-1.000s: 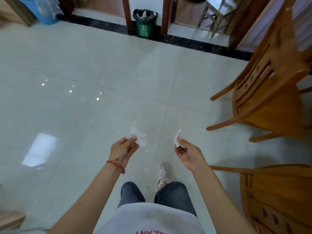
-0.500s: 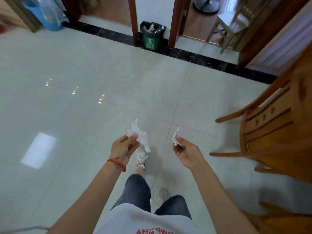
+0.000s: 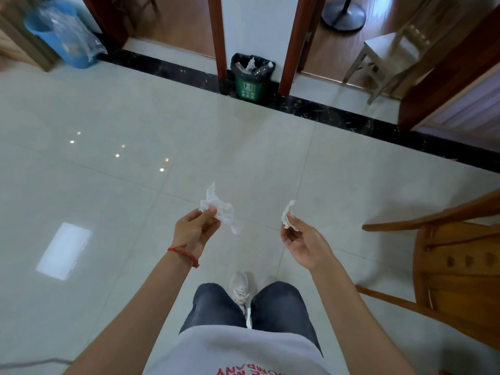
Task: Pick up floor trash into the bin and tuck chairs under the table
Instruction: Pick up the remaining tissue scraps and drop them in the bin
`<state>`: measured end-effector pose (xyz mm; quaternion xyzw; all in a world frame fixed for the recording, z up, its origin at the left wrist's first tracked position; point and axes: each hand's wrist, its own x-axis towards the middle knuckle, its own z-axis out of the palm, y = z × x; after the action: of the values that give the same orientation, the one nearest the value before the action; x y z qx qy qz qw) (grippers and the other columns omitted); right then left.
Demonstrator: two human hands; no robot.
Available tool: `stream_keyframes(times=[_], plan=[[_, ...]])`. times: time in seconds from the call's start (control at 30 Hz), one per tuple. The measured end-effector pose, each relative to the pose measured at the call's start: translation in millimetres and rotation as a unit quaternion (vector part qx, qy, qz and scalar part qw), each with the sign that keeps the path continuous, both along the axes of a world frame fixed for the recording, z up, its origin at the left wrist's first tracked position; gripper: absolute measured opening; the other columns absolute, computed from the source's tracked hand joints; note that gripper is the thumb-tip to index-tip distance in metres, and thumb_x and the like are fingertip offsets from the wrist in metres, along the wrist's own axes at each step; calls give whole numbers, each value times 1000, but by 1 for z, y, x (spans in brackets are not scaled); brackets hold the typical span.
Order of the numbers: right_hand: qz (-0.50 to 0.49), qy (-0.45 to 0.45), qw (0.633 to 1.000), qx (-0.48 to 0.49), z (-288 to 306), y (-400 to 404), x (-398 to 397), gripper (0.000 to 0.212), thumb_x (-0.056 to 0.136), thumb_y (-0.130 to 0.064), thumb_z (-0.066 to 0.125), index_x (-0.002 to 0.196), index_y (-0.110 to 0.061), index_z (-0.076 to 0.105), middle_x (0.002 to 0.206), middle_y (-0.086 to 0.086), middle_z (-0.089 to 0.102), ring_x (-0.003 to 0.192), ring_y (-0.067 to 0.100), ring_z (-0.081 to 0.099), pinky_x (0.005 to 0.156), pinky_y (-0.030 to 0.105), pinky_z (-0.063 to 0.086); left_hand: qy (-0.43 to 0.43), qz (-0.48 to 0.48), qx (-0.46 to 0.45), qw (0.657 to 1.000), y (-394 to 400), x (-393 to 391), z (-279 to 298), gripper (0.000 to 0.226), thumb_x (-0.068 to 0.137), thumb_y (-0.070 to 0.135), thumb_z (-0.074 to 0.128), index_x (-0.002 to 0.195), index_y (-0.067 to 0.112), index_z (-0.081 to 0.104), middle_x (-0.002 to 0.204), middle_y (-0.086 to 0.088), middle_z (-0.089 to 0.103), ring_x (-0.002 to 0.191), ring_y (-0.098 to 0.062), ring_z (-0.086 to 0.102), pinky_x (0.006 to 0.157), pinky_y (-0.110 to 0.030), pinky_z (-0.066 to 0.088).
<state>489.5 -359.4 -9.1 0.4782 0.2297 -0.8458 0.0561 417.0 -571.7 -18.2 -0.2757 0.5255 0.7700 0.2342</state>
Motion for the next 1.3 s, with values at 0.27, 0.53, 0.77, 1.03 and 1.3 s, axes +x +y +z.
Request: stream_keyframes(times=[0.27,0.53,0.77,1.03,1.3], plan=[[4,13,1000,-15,-9,44,-121,3,83,0,61,86,0,60,79,9,59,74,16,56,58,20,55,13,20,8,1000,36,-114,-1,30,82,4,61,54,13,68,48,5,56,47,-5,54,58,-17,53],[12,19,999,-24,-7,98,-251,6,82,-2,62,87,0,59,81,10,59,74,16,57,58,21,55,9,51,14,999,85,-233,6,13,83,4,59,72,5,64,49,5,58,47,-5,55,57,-17,53],[17,-1,1000,-25,-7,120,-345,9,82,0,62,91,1,60,85,11,59,76,17,57,58,21,55,-4,64,21,998,112,-325,8,16,82,2,60,69,7,66,50,5,61,47,-5,56,56,-17,53],[-35,-13,999,-34,-17,129,-467,5,83,-2,60,88,0,60,83,10,58,75,15,56,57,20,55,-33,23,12,999,123,-467,-8,11,82,3,61,72,6,64,51,5,62,49,-5,57,57,-17,54],[-54,-11,998,-38,-18,134,-585,7,84,-4,60,90,-1,60,85,10,57,76,14,54,58,19,55,-31,-10,-5,999,139,-589,-10,10,82,4,62,72,7,66,54,4,61,50,-5,58,57,-17,53]])
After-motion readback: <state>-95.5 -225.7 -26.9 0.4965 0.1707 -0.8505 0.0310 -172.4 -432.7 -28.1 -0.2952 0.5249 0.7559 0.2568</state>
